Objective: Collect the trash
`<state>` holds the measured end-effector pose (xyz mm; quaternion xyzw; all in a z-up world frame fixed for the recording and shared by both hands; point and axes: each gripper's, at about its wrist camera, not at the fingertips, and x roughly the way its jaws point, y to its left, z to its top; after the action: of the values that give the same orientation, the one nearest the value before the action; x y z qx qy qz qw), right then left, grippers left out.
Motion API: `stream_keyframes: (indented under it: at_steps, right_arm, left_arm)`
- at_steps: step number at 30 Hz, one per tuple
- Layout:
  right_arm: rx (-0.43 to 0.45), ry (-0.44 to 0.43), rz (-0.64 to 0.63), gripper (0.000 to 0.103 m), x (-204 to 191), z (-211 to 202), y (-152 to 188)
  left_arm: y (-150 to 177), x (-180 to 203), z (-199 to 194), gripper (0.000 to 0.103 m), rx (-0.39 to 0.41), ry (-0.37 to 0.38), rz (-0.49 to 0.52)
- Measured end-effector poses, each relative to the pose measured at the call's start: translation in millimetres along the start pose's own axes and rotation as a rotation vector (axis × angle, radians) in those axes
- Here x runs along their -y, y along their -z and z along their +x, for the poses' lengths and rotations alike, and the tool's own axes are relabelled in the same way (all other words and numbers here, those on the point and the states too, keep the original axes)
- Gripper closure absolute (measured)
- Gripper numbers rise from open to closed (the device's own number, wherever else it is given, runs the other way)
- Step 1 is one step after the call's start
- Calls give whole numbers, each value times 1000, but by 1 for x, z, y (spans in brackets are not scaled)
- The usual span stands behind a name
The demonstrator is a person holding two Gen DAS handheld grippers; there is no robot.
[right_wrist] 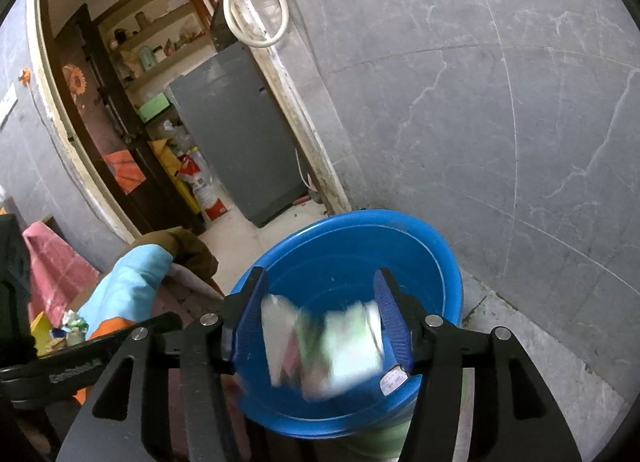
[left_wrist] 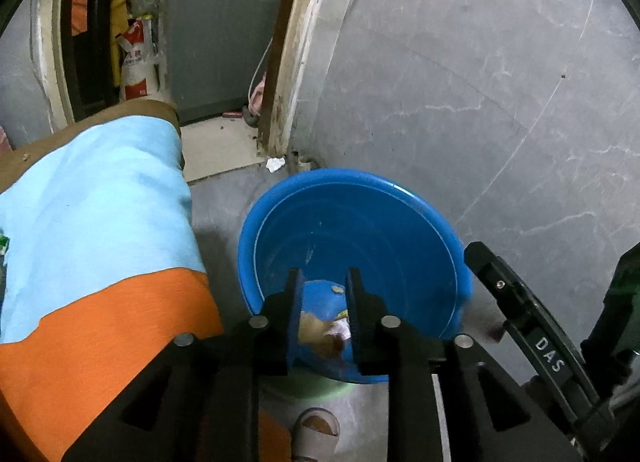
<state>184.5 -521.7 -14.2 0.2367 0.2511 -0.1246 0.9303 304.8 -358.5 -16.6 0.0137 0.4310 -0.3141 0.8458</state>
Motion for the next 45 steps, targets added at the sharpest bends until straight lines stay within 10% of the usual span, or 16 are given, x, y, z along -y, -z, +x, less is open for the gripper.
stream_keyframes:
  at_steps: [19, 28, 45]
  right_arm:
    - [181, -6, -92, 21, -26, -28, -5]
    - [355, -54, -202, 0, -65, -53, 1]
    - [556, -252, -362, 0, -157, -85, 34]
  left_arm:
    - [7, -19, -91, 42, 312, -80, 6]
    - [29, -47, -150, 5, 531, -198, -7]
    - [94, -133, -241, 4, 701, -434, -143]
